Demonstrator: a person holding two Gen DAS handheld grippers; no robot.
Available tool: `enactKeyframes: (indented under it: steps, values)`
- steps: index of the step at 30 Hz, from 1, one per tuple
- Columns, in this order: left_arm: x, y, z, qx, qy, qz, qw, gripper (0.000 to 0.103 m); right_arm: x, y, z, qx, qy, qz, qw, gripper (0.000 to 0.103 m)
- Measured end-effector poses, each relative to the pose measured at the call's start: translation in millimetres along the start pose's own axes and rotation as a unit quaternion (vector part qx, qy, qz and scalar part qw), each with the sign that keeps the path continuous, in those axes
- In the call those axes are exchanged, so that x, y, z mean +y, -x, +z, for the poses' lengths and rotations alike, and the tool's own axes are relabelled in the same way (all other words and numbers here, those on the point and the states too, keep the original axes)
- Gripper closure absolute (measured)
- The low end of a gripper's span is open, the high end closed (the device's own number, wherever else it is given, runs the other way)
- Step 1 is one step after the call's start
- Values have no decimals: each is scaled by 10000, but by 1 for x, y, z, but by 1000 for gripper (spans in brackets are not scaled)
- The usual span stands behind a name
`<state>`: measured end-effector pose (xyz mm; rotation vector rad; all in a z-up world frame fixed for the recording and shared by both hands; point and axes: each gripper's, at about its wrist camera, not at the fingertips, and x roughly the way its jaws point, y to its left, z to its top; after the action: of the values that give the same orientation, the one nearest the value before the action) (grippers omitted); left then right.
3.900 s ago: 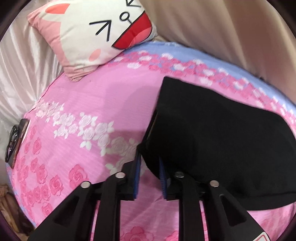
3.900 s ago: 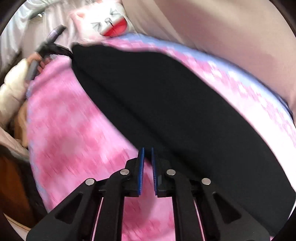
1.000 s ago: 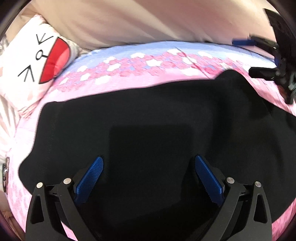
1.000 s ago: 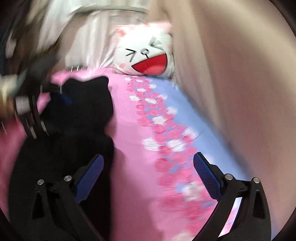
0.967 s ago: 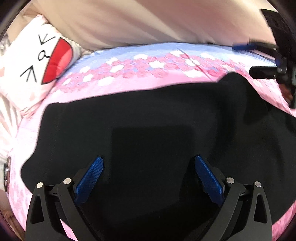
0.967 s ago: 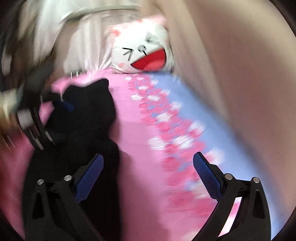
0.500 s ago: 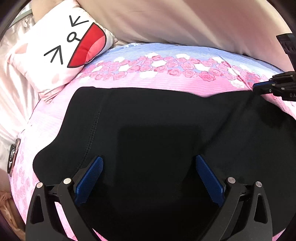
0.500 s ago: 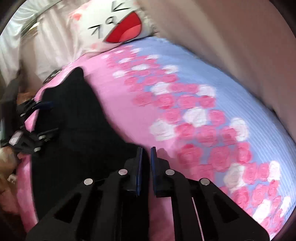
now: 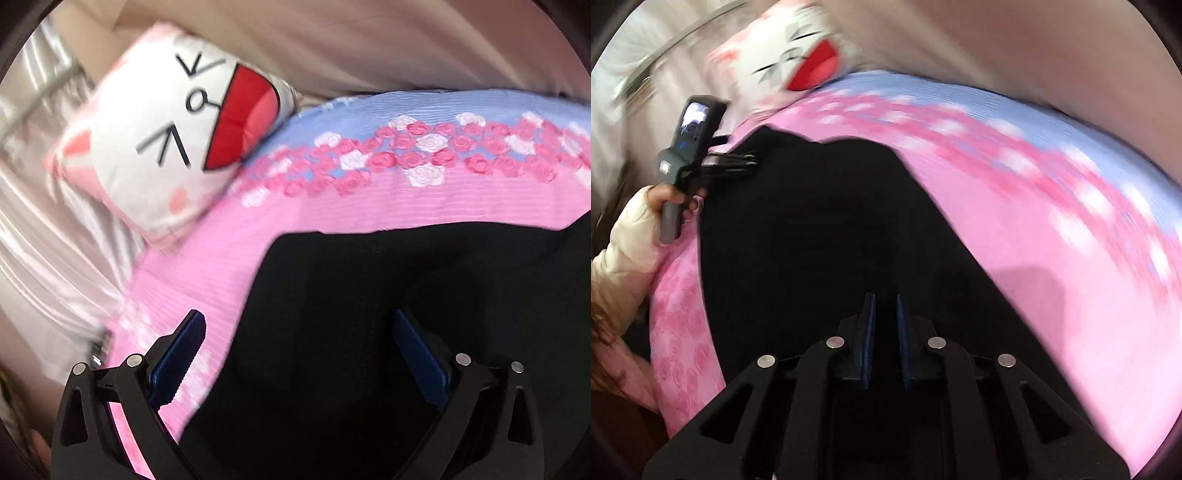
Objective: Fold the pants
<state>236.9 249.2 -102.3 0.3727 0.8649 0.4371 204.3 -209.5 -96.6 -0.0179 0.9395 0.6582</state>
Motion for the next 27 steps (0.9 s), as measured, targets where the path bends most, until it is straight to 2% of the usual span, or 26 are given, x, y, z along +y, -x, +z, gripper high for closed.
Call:
enactKeyframes:
  steps: [1, 3, 4, 6, 7, 8, 9, 10, 12, 13, 14, 15, 16, 18, 19, 20, 21, 22, 23, 27]
  values:
    - [0, -1, -1, -38, 46, 2, 10000, 5, -4, 15, -15, -162, -208, -74, 9996, 91]
    - [1, 1, -3, -67, 139, -16, 9999, 5, -19, 31, -53, -14, -502, -553, 9972, 90]
    - [5, 6, -4, -78, 219, -25, 9997, 6, -31, 47, -76, -173, -731, -593, 9954, 93]
    - [14, 26, -3, -263, 407, 62, 9988, 7, -44, 77, -97, -408, -1339, -820, 9868, 94]
    - [17, 37, -1, -409, 477, 35, 9980, 7, -44, 96, -106, -560, -1483, -1098, 9812, 92]
    - [20, 51, 6, -625, 588, -37, 9963, 6, -42, 107, -110, -697, -1487, -1207, 9790, 87]
    - [20, 54, 12, -696, 651, 1, 9954, 5, -40, 116, -114, -814, -1461, -1203, 9786, 87]
    - [18, 49, 20, -653, 649, 139, 9957, 5, -43, 122, -117, -866, -1422, -1239, 9782, 87]
    - [6, 11, 31, -224, 318, 631, 9973, 5, -64, 129, -131, -754, -1471, -1749, 9706, 89]
    - [2, -9, 31, 30, 153, 787, 9968, 5, -79, 129, -142, -625, -1611, -2047, 9635, 89]
    - [2, -27, 27, 213, 107, 871, 9959, 5, -100, 143, -164, -750, -1901, -2050, 9572, 94]
    - [13, -31, 25, 130, 385, 770, 9962, 5, -113, 163, -182, -1030, -2256, -1882, 9503, 95]
    - [22, -34, 25, 303, 486, 868, 9946, 5, -120, 183, -197, -1107, -2570, -2170, 9352, 95]
    - [38, -25, 25, 366, 671, 889, 9931, 5, -118, 220, -217, -1318, -2665, -2784, 9133, 87]
    - [47, -13, 23, 320, 896, 813, 9921, 7, -120, 242, -229, -1529, -2728, -2916, 9040, 87]
    - [51, -2, 21, 269, 1044, 779, 9911, 8, -126, 264, -243, -1720, -2894, -2939, 8946, 79]
    - [53, 17, 18, 112, 1164, 674, 9909, 8, -134, 279, -255, -1811, -3069, -3003, 8848, 51]
    - [50, 38, 14, -86, 1185, 530, 9915, 8, -140, 287, -261, -1843, -3170, -3107, 8769, 38]
    - [42, 58, 10, -256, 1150, 418, 9921, 7, -147, 291, -268, -1820, -3265, -3146, 8725, 30]
    - [-1, 112, -5, -542, 884, -118, 9945, 6, -178, 284, -279, -1695, -3495, -2964, 8725, 31]
